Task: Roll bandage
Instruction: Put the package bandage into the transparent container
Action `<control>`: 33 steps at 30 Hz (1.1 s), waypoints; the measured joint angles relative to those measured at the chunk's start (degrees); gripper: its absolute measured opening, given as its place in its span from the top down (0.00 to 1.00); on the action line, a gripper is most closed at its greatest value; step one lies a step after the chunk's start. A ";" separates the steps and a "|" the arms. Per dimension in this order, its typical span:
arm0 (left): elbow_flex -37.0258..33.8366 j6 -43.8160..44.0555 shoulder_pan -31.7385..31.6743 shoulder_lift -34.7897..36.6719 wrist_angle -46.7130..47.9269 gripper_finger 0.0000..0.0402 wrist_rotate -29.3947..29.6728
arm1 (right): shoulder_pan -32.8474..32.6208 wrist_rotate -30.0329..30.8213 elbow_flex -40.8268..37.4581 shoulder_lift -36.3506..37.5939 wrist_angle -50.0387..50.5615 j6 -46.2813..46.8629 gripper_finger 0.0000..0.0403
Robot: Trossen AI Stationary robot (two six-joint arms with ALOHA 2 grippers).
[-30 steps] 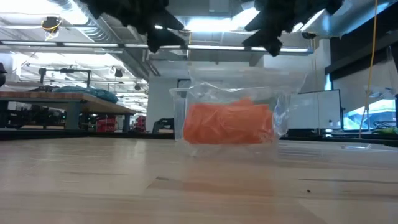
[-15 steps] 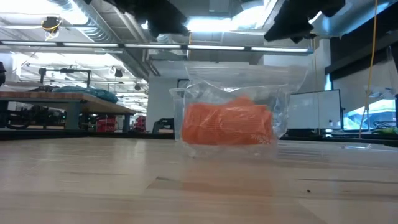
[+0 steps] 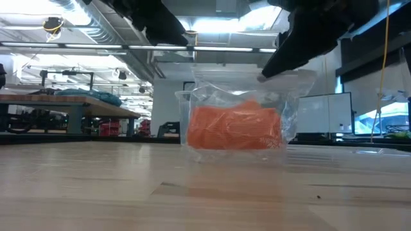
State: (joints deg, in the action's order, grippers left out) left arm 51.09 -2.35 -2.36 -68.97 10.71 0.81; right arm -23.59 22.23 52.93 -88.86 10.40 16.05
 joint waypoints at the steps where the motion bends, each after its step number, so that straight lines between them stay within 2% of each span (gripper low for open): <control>1: 0.00 0.03 0.01 0.00 -0.09 0.43 -0.01 | 0.00 -0.60 0.00 -0.20 -0.22 -0.01 0.55; 6: 0.00 0.37 0.01 0.00 -0.13 0.43 -0.14 | -0.03 3.04 0.00 -1.91 0.26 -0.02 0.55; 9: 0.00 0.75 -0.01 0.00 -0.12 0.43 -0.14 | -0.02 5.15 0.00 -2.72 0.15 -0.07 0.61; 11: 0.00 0.85 -0.01 0.00 -0.02 0.43 -0.14 | -0.02 5.25 0.02 -2.79 -0.03 -0.70 0.68; 16: 0.00 0.87 -0.01 0.00 0.44 0.43 -0.12 | -0.02 5.25 0.02 -2.22 0.11 -1.57 0.96; 20: 0.00 0.87 -0.01 0.00 0.82 0.43 -0.10 | 0.07 5.69 0.84 0.30 0.82 -1.63 0.96; 24: 0.00 0.88 -0.01 0.00 0.78 0.43 -0.08 | 0.11 6.19 5.41 3.20 2.27 -4.59 0.98; 28: 0.00 1.07 -0.03 0.00 0.75 0.43 -0.03 | 1.36 11.92 13.84 4.84 13.93 -6.29 0.97; 33: 0.00 1.08 -0.03 0.00 0.78 0.43 0.08 | 8.14 18.87 23.86 5.60 29.33 -7.90 0.99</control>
State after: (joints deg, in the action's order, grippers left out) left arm 51.09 -1.27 -2.39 -68.97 11.49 0.89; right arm -15.45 41.10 76.79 -83.26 39.73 8.15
